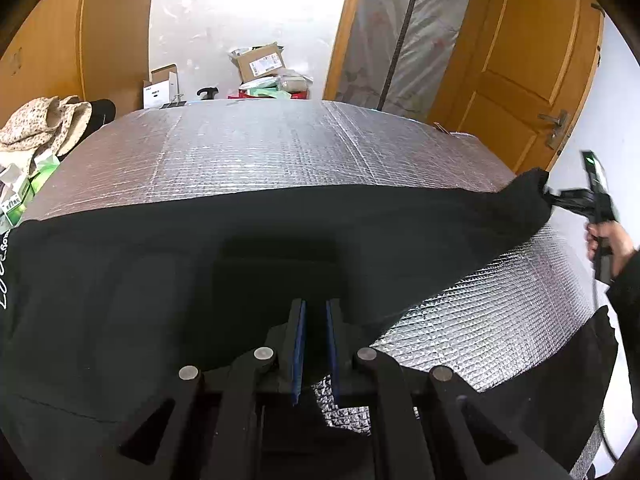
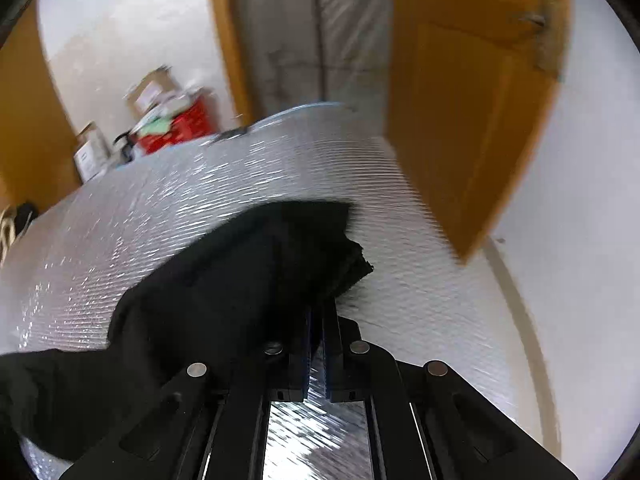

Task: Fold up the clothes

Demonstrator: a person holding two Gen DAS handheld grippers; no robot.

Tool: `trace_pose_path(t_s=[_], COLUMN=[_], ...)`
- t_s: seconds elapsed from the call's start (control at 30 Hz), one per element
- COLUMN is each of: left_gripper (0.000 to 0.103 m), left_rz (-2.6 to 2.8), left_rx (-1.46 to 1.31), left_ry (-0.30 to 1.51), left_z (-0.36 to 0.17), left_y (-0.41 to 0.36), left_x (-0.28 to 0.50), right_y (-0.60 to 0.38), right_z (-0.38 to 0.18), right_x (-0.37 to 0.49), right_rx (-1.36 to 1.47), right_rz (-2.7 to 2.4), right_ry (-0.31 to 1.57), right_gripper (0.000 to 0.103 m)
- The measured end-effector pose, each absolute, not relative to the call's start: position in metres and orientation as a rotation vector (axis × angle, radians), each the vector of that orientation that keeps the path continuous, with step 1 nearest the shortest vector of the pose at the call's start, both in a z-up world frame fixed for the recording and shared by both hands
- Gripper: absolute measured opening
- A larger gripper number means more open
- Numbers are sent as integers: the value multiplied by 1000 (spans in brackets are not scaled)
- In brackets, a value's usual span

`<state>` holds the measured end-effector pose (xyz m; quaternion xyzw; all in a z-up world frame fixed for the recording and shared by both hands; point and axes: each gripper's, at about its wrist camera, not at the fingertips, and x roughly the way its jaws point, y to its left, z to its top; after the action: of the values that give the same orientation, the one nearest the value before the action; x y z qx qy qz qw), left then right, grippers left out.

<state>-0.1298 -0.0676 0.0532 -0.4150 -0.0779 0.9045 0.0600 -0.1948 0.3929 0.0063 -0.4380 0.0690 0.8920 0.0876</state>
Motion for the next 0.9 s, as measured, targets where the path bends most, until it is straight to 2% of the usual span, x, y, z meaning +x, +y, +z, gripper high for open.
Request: trace_pose_path(t_s=[0.3,0.37,0.4,0.6,0.9], left_gripper=[9,9,9,9,9], left_rz=[2743,2751,2760,2794,2924], left_rx=[-1221,-1218,-1221,-1308,-1250], left_ry=[-280,-282,-281,-308,-440], left_z=[57,57,57,43,52], left_y=[-75,-78,-81,-105,-154], left_x=[-120,-117,-115,-113,-92], right_y=[435,431,427,388,243], right_z=[41,46,48,49,17], right_x=[-124,-107,-101,-84,-94], right_rx=[-1297,-1264,-1243,-1234,-1541], right_rz=[2516,2559,2576,2737,3014], right_ry=[222,233,227,238,-70], right_gripper=[9,22,23,23,23])
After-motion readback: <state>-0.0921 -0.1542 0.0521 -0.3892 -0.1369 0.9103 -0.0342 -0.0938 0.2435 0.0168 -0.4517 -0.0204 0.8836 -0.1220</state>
